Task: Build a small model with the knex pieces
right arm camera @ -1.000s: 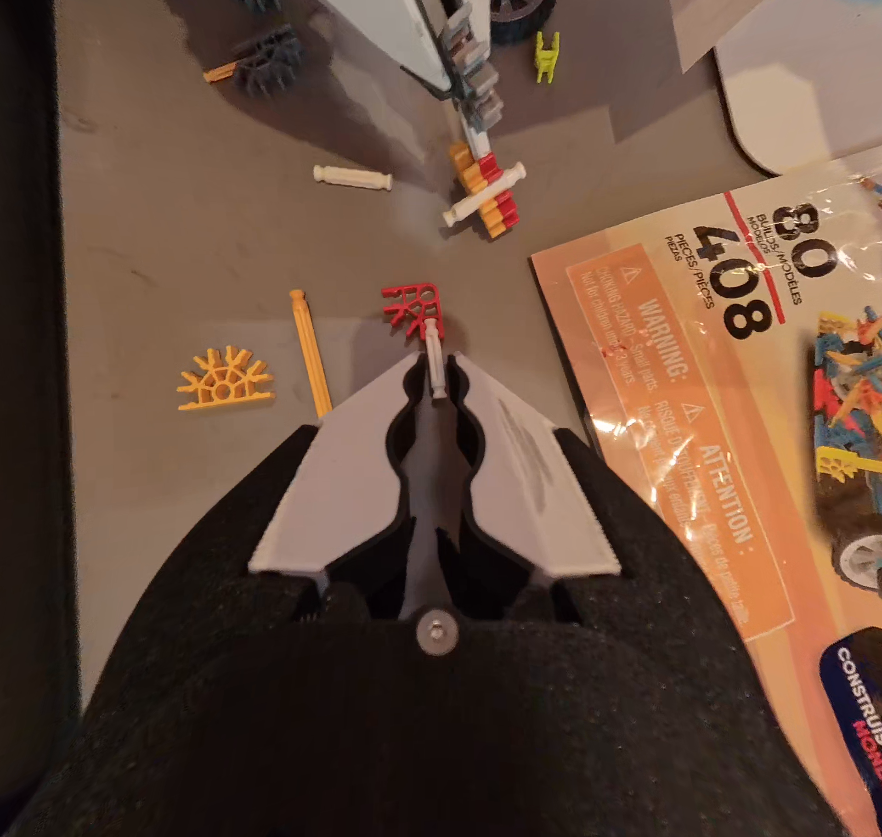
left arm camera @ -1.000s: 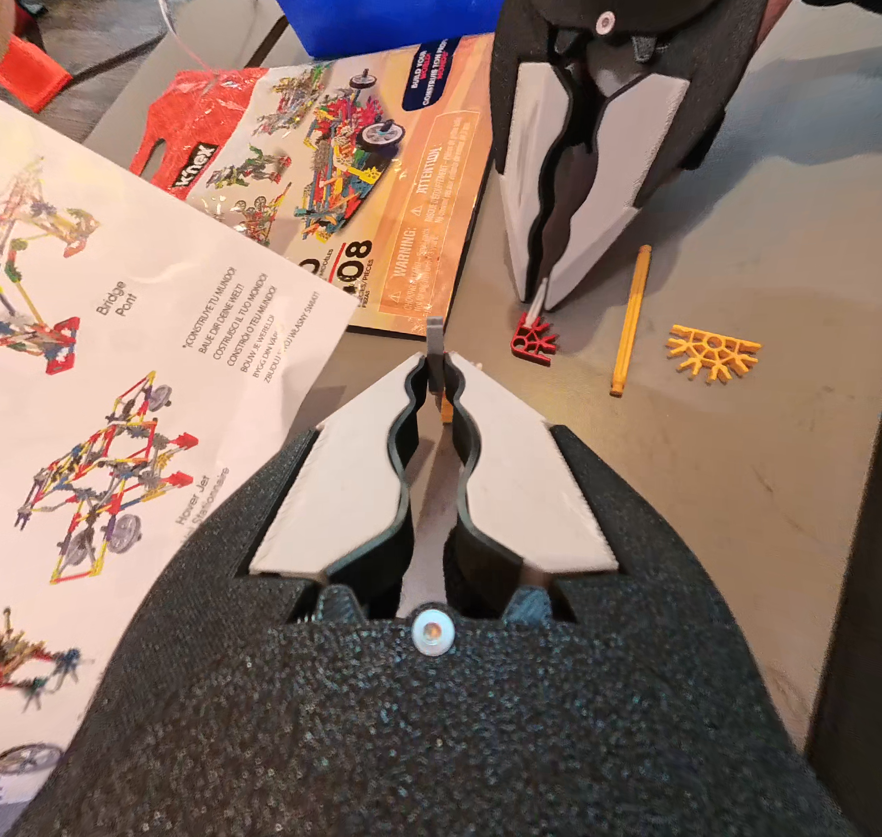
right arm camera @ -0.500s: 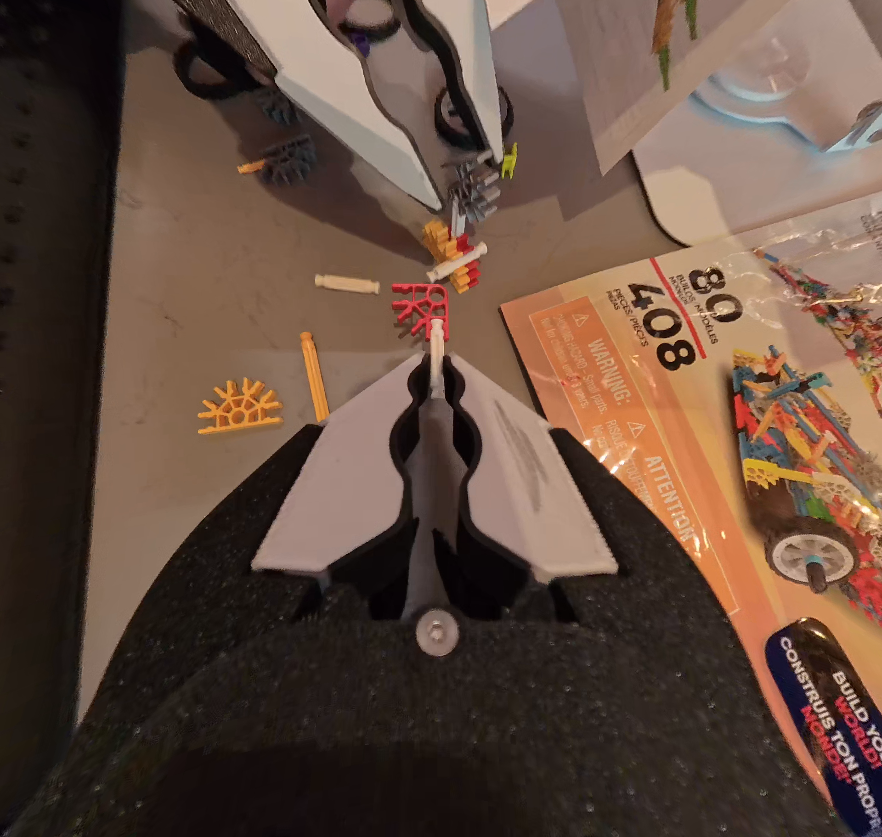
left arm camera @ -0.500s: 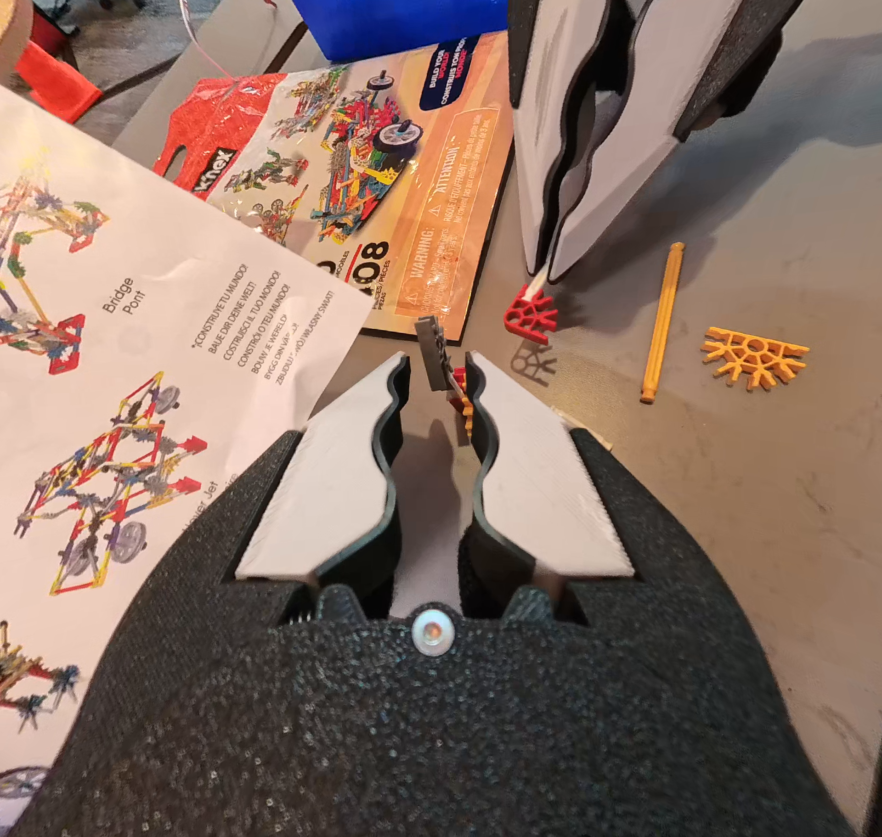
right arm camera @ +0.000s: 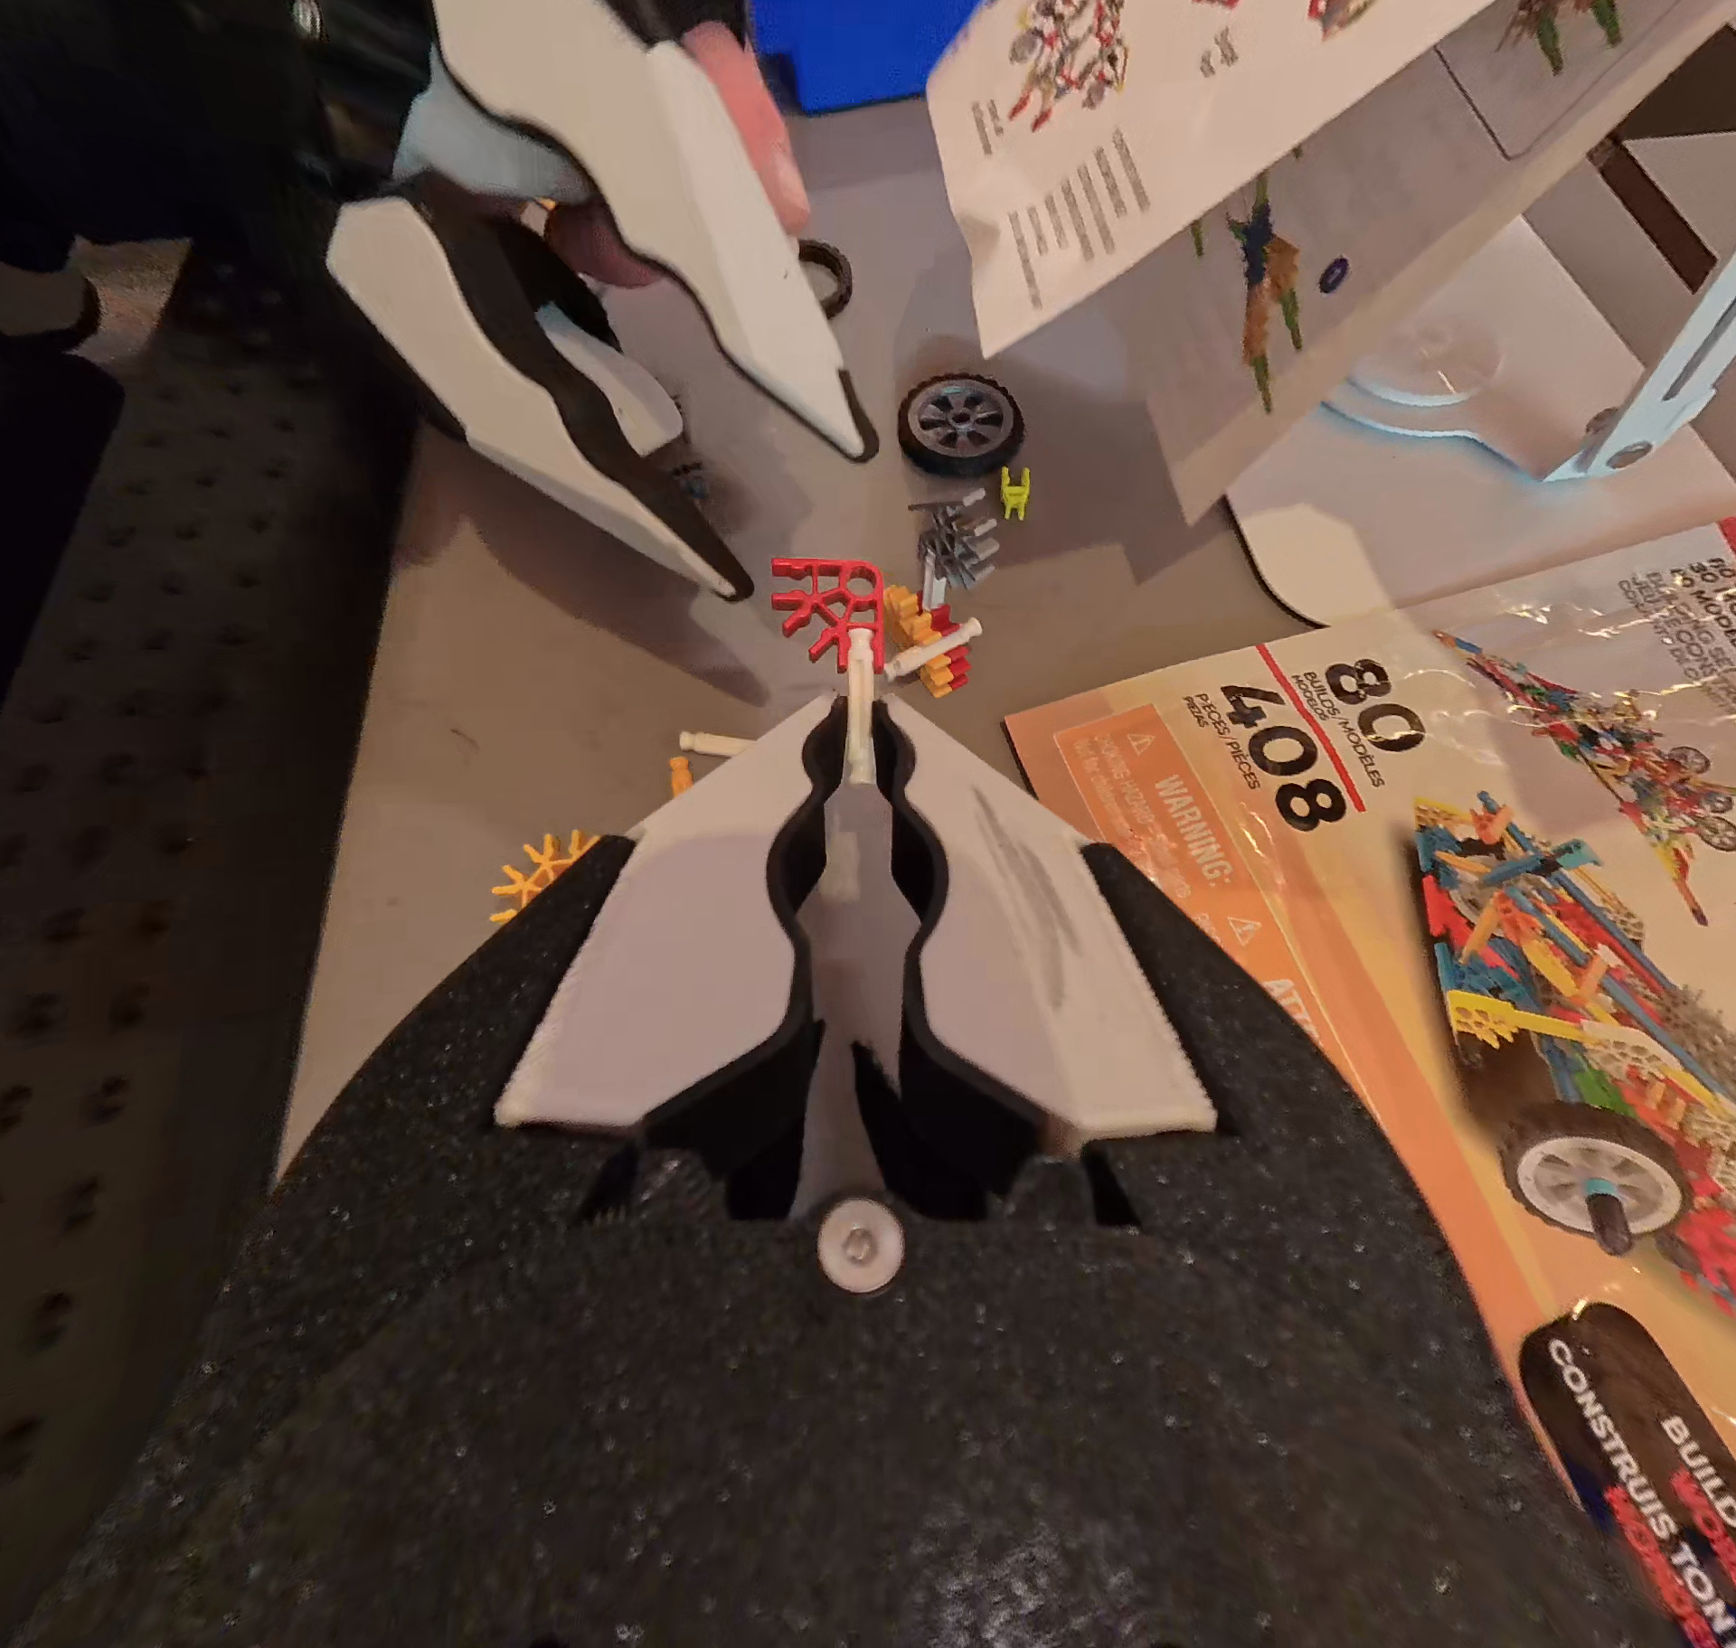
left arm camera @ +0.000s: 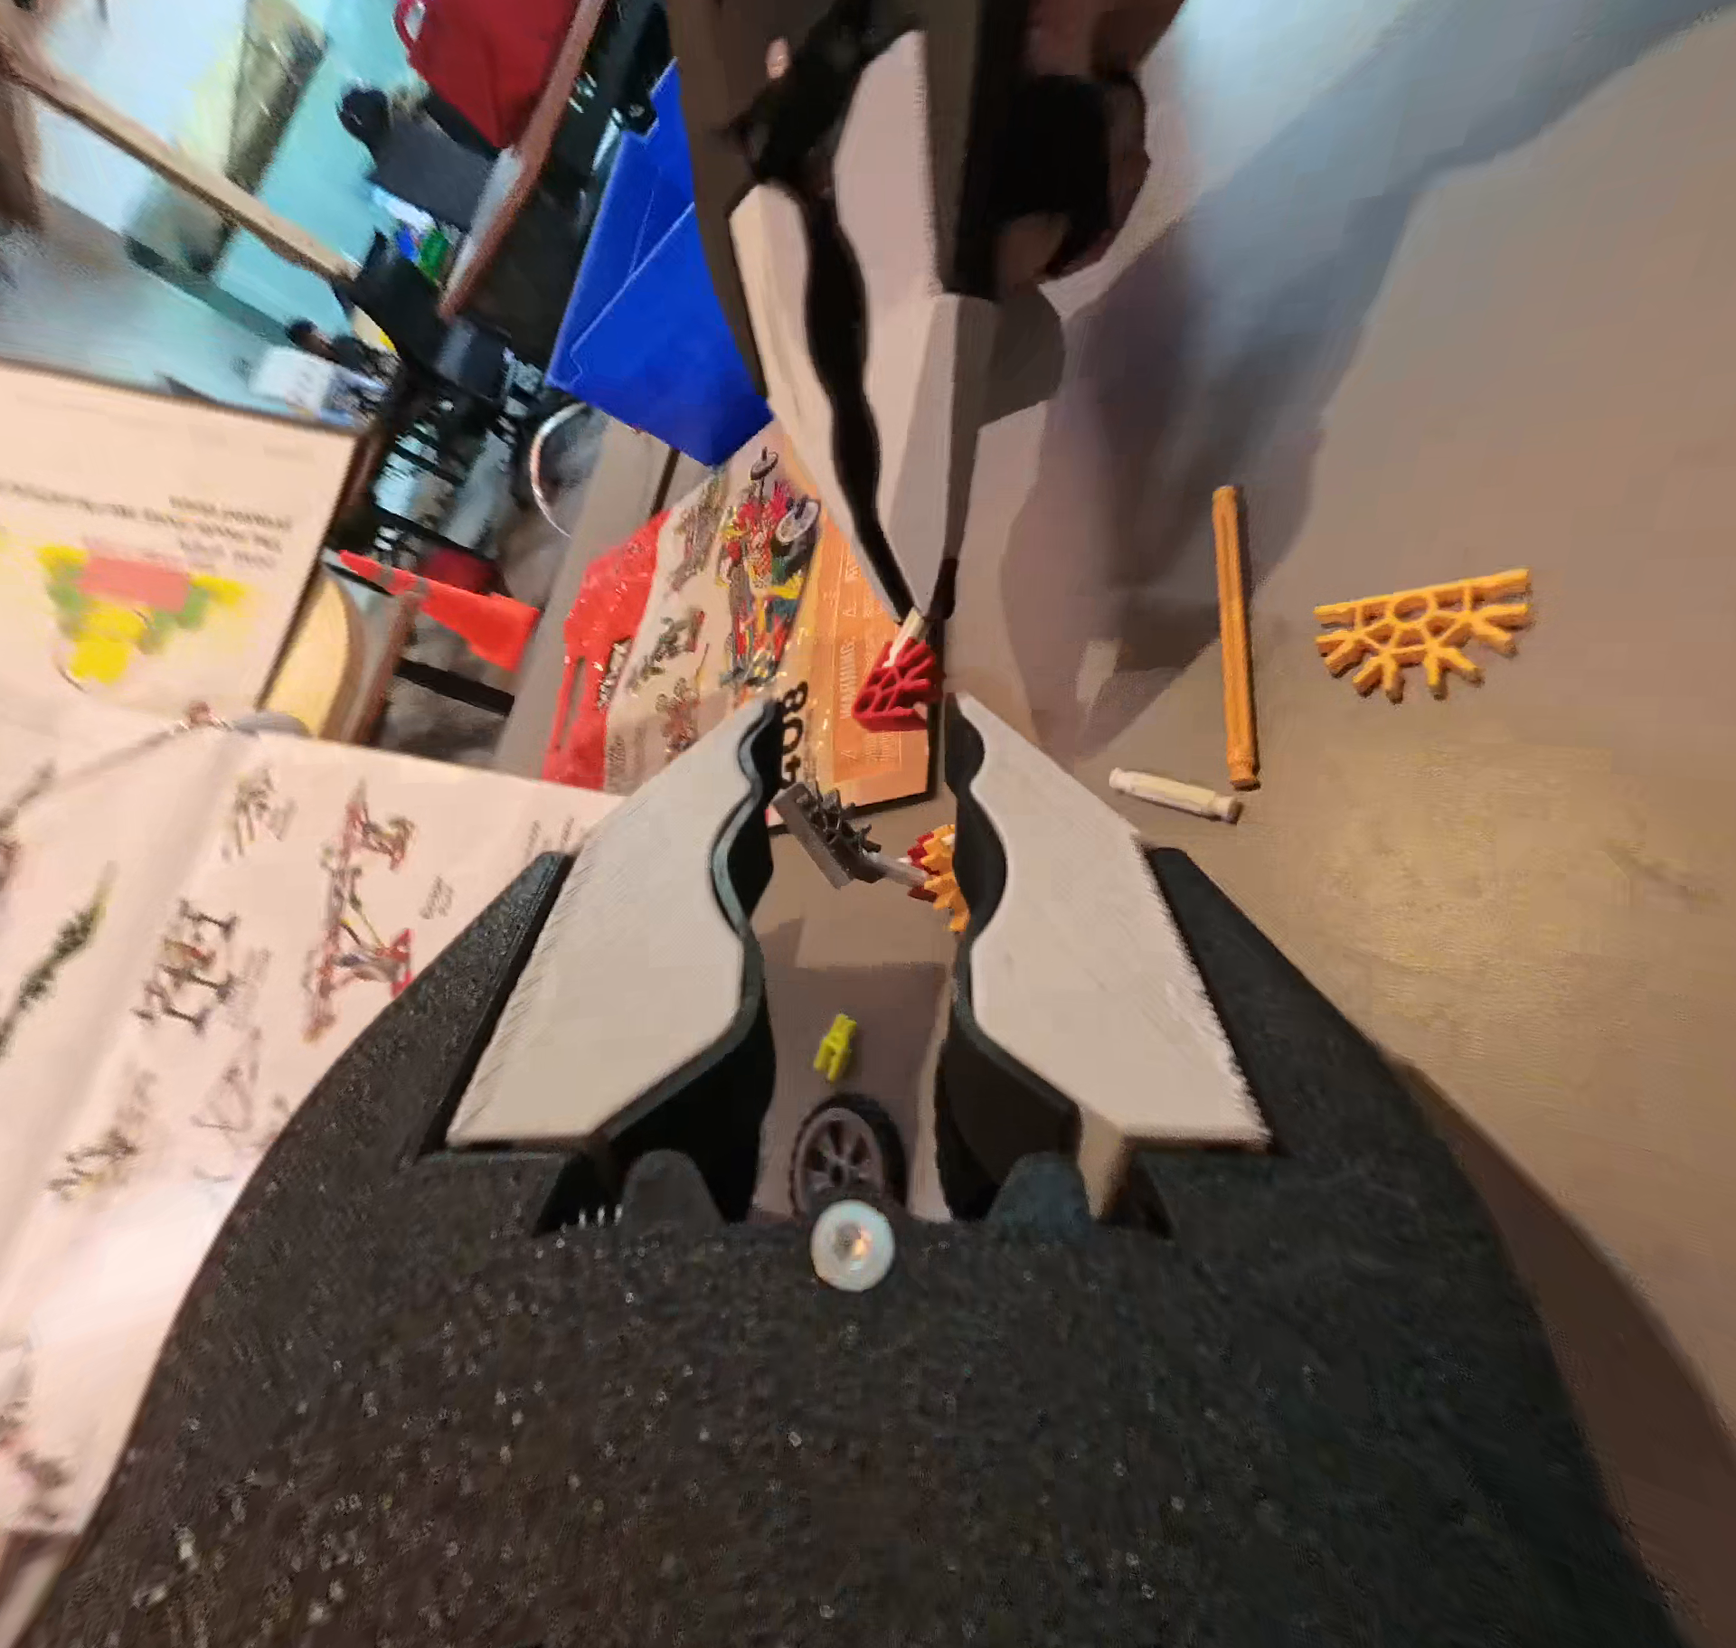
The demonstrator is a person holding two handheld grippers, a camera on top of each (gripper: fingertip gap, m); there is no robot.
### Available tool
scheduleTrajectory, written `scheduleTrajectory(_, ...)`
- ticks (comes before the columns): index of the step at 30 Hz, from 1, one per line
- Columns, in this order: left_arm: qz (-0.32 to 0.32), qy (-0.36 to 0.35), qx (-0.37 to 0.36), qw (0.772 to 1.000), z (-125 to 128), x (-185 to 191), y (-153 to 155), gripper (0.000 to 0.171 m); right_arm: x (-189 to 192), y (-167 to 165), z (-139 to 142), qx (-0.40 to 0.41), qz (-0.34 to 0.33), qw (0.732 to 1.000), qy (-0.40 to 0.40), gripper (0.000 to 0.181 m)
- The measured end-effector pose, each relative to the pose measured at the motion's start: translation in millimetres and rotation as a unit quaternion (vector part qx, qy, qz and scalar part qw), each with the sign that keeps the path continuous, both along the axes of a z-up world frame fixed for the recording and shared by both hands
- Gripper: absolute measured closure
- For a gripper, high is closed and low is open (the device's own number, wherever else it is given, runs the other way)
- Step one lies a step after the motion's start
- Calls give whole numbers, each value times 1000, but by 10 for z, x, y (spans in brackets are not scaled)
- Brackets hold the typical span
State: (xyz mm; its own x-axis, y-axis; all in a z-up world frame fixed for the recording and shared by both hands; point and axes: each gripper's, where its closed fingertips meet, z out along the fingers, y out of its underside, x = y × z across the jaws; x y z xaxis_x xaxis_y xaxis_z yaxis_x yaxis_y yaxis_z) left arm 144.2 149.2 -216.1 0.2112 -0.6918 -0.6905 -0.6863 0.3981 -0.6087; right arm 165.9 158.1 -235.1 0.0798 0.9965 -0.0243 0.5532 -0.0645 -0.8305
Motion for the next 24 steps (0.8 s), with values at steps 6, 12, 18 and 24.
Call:
scheduleTrajectory(6, -4, 43, 46, 998, -97, 40, -30, 156, -52, -118, 82, -14, 24, 999, 18, 177)
scheduleTrajectory(12, 18, 17, 22, 999, -104, 34, 31, 166, -99, -63, 193, -12, 7, 999, 49, 176)
scheduleTrajectory(18, 26, -148, -79, 985, 217, 36, 72, 167, -66, 169, 525, -18, -54, 988, 141, 145)
scheduleTrajectory(24, -11, -295, -197, 935, 505, 23, 41, 166, -151, 78, 560, -22, -31, 987, 159, 158)
